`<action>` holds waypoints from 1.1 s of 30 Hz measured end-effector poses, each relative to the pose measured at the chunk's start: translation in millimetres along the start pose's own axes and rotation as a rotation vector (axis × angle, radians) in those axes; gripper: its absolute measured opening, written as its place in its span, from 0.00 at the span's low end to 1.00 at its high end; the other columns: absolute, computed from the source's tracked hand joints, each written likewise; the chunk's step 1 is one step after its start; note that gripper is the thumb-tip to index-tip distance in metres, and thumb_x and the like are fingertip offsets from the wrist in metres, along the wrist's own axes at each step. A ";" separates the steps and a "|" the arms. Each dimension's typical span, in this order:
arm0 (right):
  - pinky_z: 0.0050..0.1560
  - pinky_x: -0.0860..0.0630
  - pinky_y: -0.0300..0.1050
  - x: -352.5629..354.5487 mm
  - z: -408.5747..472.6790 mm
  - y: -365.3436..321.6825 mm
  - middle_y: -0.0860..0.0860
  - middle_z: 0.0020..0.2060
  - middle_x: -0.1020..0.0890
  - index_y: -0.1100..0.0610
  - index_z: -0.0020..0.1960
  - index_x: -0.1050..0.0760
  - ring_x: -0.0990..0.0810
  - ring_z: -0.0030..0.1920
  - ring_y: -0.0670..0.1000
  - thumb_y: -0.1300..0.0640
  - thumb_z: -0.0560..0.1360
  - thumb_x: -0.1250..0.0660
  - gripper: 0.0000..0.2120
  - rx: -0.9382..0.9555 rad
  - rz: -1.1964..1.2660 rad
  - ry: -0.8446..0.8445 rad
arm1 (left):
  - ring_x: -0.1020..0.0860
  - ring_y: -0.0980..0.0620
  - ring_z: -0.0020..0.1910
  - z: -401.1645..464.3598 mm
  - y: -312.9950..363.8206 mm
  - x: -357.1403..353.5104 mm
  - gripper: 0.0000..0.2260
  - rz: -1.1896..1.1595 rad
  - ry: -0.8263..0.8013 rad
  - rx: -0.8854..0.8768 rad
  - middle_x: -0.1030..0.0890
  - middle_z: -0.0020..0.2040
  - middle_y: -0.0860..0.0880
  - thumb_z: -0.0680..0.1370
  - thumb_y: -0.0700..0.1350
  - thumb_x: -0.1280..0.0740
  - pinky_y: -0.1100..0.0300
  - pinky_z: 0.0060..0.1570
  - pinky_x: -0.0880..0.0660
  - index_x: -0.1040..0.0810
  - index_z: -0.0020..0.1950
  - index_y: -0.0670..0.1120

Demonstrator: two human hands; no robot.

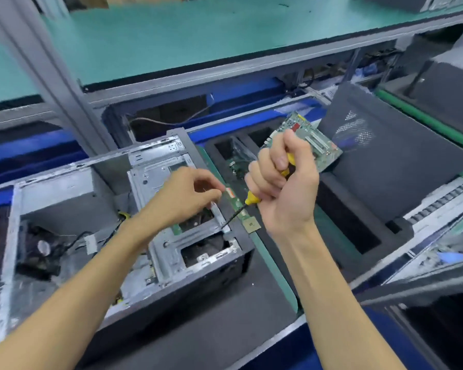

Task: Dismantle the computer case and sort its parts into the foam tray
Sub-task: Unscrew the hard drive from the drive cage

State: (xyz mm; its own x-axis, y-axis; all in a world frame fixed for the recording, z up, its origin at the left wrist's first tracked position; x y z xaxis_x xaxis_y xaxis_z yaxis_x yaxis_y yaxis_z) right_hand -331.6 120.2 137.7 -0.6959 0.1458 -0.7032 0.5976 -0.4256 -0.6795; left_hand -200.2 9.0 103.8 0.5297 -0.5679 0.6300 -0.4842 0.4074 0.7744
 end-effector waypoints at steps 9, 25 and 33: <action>0.25 0.51 0.38 -49.3 -20.7 85.5 0.46 0.21 0.42 0.54 0.30 0.43 0.48 0.22 0.46 0.54 0.79 0.45 0.20 -0.247 -0.179 -0.224 | 0.27 0.55 0.35 -117.5 -88.4 -3.5 0.11 -0.002 0.303 0.320 0.23 0.43 0.51 0.71 0.53 0.23 0.60 0.39 0.28 0.24 0.47 0.55; 0.26 0.47 0.35 -46.1 -31.5 95.4 0.45 0.21 0.41 0.51 0.28 0.38 0.47 0.21 0.46 0.56 0.80 0.46 0.21 -0.216 -0.320 -0.250 | 0.21 0.61 0.39 -137.2 -94.8 -17.5 0.12 0.013 0.304 0.251 0.29 0.48 0.56 0.73 0.58 0.27 0.55 0.49 0.22 0.26 0.52 0.64; 0.26 0.47 0.38 -69.7 -29.1 96.5 0.44 0.19 0.41 0.50 0.22 0.39 0.44 0.21 0.46 0.51 0.81 0.46 0.28 -0.531 -0.468 -0.706 | 0.29 0.59 0.61 -140.9 -83.2 -13.5 0.07 -0.019 0.369 0.022 0.27 0.59 0.57 0.79 0.47 0.30 0.62 0.63 0.31 0.20 0.50 0.61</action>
State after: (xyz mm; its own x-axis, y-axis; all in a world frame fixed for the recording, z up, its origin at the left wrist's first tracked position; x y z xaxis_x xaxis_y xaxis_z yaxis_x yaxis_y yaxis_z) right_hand -213.9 94.9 115.1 -0.8809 -0.4405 -0.1730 0.1838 0.0184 -0.9828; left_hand -68.9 83.5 39.2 0.7522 -0.2776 0.5976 -0.4846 0.3815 0.7872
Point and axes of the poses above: each hand's wrist, its own z-axis towards the middle knuckle, its own x-axis out of the back of the hand, y = z × x, the point moved 1 cm from there along z, towards the middle knuckle
